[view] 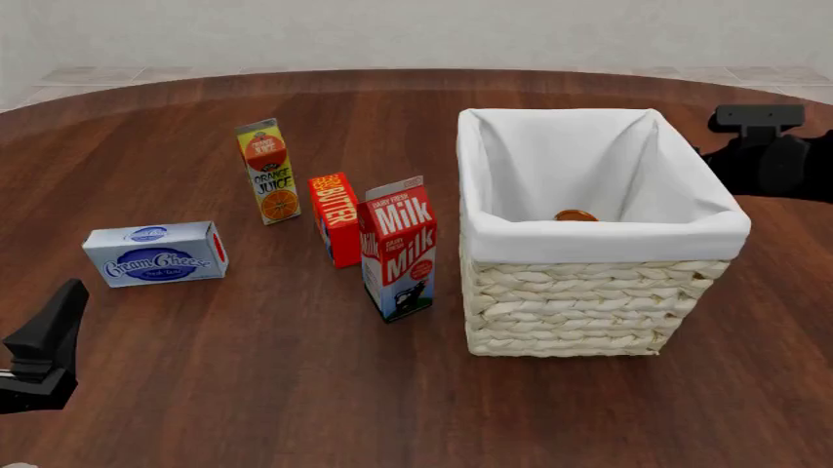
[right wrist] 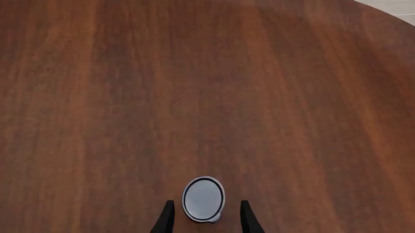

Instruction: Pick up the alphabet soup and the tomato sauce, and put them in the basket.

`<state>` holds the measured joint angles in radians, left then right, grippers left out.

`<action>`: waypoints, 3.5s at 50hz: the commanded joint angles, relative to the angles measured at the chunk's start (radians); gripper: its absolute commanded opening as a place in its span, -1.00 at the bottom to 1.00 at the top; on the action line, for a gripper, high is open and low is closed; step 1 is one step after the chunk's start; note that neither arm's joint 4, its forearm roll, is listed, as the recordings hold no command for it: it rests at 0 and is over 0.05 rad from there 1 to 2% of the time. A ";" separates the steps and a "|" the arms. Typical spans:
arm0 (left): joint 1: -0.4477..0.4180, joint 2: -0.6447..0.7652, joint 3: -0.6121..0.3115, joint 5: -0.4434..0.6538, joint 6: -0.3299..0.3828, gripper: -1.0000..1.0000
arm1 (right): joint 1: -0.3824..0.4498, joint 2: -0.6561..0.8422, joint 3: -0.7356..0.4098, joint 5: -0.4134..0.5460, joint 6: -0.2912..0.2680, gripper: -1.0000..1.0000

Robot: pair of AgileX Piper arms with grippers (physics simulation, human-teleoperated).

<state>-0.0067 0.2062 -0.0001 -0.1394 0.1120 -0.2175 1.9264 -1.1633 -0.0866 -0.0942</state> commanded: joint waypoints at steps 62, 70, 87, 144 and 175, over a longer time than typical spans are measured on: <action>0.000 0.000 0.000 -0.002 -0.003 1.00 | 0.006 0.122 -0.008 -0.047 0.013 1.00; 0.000 -0.002 0.000 -0.001 -0.002 1.00 | 0.010 0.136 -0.008 -0.053 0.016 1.00; -0.001 -0.003 0.000 0.000 -0.003 1.00 | 0.007 0.151 -0.004 -0.062 0.005 1.00; -0.003 -0.006 0.000 0.003 -0.004 1.00 | 0.009 -0.013 -0.011 -0.034 -0.035 -1.00; -0.008 -0.020 0.000 0.011 -0.008 1.00 | 0.036 -0.150 0.013 -0.016 -0.049 -1.00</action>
<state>-0.0138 0.1896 -0.0001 -0.1297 0.1056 -0.1906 1.8247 -1.1509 -0.1103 -0.1560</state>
